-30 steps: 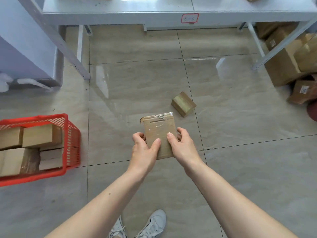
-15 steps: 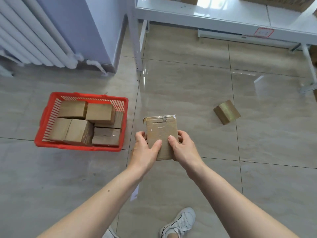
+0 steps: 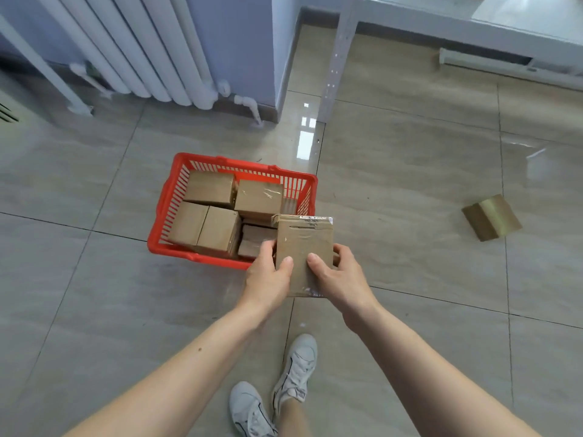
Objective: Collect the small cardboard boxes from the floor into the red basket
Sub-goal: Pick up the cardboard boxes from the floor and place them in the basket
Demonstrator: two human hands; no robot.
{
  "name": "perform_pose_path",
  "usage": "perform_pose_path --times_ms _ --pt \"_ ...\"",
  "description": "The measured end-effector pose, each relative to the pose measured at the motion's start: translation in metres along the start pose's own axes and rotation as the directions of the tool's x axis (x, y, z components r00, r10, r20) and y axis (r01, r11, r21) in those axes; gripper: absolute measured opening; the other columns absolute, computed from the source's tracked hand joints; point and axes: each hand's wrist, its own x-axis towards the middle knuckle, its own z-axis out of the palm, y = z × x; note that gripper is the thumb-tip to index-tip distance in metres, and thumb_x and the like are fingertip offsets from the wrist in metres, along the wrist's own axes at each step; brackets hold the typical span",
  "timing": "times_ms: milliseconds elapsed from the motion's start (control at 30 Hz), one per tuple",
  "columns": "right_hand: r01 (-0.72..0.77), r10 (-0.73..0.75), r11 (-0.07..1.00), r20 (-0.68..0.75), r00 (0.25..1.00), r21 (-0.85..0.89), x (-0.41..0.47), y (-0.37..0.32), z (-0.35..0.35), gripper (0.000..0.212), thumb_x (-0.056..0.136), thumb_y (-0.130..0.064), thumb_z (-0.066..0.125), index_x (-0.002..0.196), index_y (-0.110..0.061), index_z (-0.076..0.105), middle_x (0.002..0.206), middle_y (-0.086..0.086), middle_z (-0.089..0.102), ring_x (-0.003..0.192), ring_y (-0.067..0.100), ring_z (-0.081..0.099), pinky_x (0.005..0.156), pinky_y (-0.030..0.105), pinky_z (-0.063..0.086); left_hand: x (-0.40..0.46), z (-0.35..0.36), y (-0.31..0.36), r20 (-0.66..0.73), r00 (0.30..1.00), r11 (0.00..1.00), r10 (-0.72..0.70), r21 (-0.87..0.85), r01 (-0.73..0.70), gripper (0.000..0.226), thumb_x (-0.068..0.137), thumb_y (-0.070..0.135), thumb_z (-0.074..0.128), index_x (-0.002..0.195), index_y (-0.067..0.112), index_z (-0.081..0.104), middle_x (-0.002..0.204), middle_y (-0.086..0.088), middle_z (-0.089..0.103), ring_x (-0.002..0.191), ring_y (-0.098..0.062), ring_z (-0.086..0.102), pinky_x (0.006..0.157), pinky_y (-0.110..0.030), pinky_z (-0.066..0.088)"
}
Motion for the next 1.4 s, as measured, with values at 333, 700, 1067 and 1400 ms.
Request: perform_pose_path --times_ms 333,700,1067,1400 --pt "-0.026 0.028 0.999 0.075 0.997 -0.020 0.061 -0.030 0.064 0.045 0.089 -0.035 0.066 0.130 -0.022 0.052 0.115 -0.007 0.067 0.107 0.014 0.065 0.096 0.045 0.055 0.074 -0.051 -0.016 -0.092 0.995 0.996 -0.047 0.067 0.053 0.041 0.100 0.027 0.043 0.138 0.013 0.051 0.133 -0.012 0.047 0.124 -0.023 0.047 0.102 -0.026 0.033" --pt "-0.098 0.098 0.995 -0.006 0.995 -0.006 0.108 -0.030 0.134 0.060 0.081 -0.041 0.065 0.137 -0.026 0.047 0.120 -0.008 0.067 0.112 0.015 0.065 0.100 0.044 0.052 0.146 -0.091 -0.048 -0.015 0.995 0.989 -0.104 0.102 0.105 0.038 0.096 0.018 0.048 0.133 0.016 0.050 0.128 -0.006 0.060 0.123 -0.026 0.051 0.106 -0.041 0.039" --pt "-0.185 0.188 0.982 -0.083 0.979 0.042 0.185 0.022 0.189 0.054 0.093 -0.029 0.060 0.143 -0.023 0.040 0.131 -0.001 0.059 0.120 0.019 0.058 0.106 0.044 0.048 0.230 -0.082 -0.107 0.156 0.983 0.972 -0.095 0.226 0.058 0.045 0.101 0.023 0.042 0.145 0.018 0.043 0.139 -0.003 0.046 0.127 -0.016 0.047 0.101 -0.023 0.030" --pt "-0.234 0.235 0.972 -0.062 0.970 0.021 0.250 0.080 0.229 0.055 0.099 -0.020 0.054 0.149 -0.015 0.032 0.140 0.007 0.054 0.128 0.023 0.053 0.104 0.034 0.045 0.279 -0.058 -0.170 0.184 0.968 0.933 -0.173 0.346 0.101 0.055 0.100 0.034 0.041 0.152 0.020 0.030 0.141 0.001 0.036 0.130 -0.018 0.043 0.109 -0.030 0.032"
